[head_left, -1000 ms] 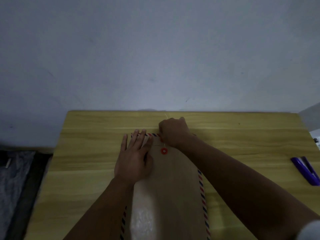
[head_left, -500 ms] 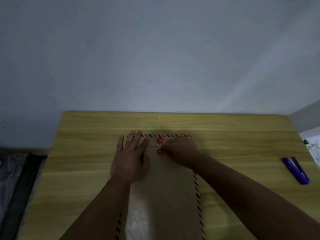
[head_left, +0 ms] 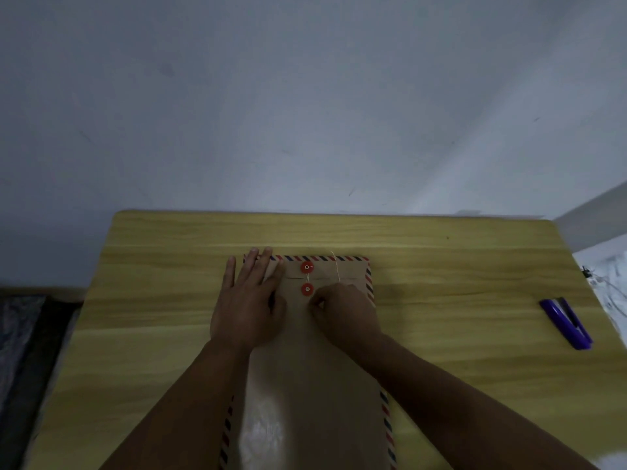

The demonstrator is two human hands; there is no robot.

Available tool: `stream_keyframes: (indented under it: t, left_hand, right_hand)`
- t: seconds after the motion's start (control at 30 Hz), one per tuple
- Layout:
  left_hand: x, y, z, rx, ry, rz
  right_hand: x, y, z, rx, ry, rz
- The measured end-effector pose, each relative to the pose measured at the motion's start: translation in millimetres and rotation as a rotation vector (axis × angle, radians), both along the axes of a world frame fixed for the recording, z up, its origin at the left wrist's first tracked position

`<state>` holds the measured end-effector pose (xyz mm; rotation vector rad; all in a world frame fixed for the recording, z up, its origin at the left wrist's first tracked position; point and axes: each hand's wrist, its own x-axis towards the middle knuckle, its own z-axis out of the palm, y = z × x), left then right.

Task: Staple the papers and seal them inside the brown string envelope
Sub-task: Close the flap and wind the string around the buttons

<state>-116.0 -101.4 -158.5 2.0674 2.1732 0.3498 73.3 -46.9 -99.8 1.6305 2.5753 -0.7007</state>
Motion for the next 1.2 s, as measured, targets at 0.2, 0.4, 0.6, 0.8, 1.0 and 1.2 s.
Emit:
stream_keyframes:
  t: [0.2,0.4,0.6,0.8,1.0,1.2]
  left_hand:
    - [-0.5,-1.5,0.9,0.026,-0.019,-0.016]
    - [-0.8,-1.9,1.2,0.031,-0.030,-0.025]
    - [-1.4,-1.4,-1.1,0.042,-0.031,-0.031]
    - [-1.1,-1.6,-0.9,0.048,-0.025,-0.030]
    - [-1.5,-1.3,-0.8,0.045,-0.025,-0.033]
    - [-1.5,-0.6,-0.5,0.039,-0.029,-0.032]
  right_hand:
    - [-28.6,2.4,1.3,-0.042,-0.002,0.048]
    - [-49.6,39.4,12.2,-0.025,-0.142,0.240]
    - [-38.5,65.7,23.0,-0.010,-0.199,0.216]
    - [-8.6,84.3,17.0,-0.081,-0.155,-0.032]
    - [-29.7,103.1,25.0,0.000,-0.225,-0.020]
    - [-63.2,87.0,19.2,0.121,-0.269,0.179]
